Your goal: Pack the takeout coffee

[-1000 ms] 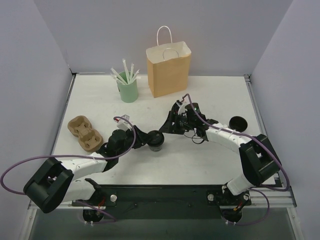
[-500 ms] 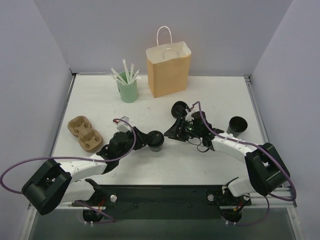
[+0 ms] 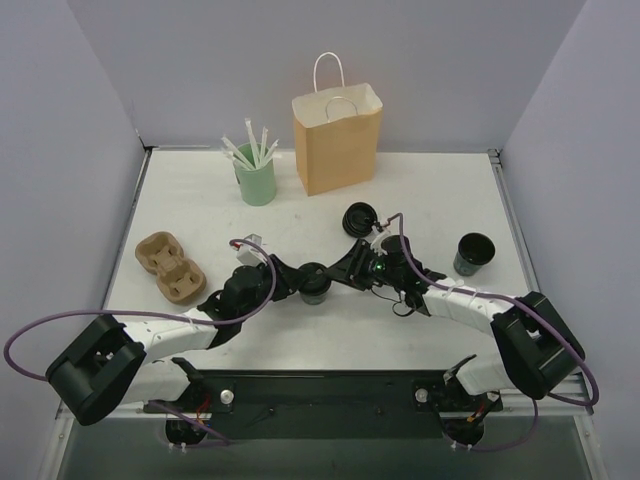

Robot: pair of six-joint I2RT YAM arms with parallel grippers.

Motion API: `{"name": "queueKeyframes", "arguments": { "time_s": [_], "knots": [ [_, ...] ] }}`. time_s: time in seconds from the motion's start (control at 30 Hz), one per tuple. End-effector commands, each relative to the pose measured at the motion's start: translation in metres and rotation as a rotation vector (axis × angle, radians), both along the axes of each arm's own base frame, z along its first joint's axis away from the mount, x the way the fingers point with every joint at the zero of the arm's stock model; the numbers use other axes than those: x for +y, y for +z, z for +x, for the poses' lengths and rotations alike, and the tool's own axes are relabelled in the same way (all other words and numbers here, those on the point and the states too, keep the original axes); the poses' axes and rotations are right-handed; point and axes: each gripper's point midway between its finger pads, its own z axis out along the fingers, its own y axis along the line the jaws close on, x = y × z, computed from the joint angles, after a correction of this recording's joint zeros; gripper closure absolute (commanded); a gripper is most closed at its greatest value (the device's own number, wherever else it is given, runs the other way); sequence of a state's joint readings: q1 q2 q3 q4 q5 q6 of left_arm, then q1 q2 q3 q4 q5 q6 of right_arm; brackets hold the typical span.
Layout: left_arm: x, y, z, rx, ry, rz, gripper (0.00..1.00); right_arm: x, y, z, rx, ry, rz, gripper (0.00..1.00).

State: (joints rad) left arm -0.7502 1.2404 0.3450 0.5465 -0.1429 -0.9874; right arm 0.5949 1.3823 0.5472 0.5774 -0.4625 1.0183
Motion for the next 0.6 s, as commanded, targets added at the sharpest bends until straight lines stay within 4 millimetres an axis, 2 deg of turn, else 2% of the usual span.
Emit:
{"name": "queueKeyframes", "arguments": {
  "time_s": [0.0,0.2,0.57],
  "knots": [
    [0.0240,-0.0695,-0.0313,0.190,-0.016,0.213,0.52,-0.0013,0.0052,-0.0058,-0.009,-0.022,0.023,0.66],
    [0.0245,-0.0721,-0.0323,0.197,-0.007,0.219,0.53,-0.0054,0.0110,-0.0095,-0.023,-0.038,0.025,0.64],
    [0.0228,-0.0737,-0.0341,0.201,-0.005,0.233,0.53,-0.0085,0.0017,-0.0097,-0.011,-0.067,0.022,0.67]
  ]
}}
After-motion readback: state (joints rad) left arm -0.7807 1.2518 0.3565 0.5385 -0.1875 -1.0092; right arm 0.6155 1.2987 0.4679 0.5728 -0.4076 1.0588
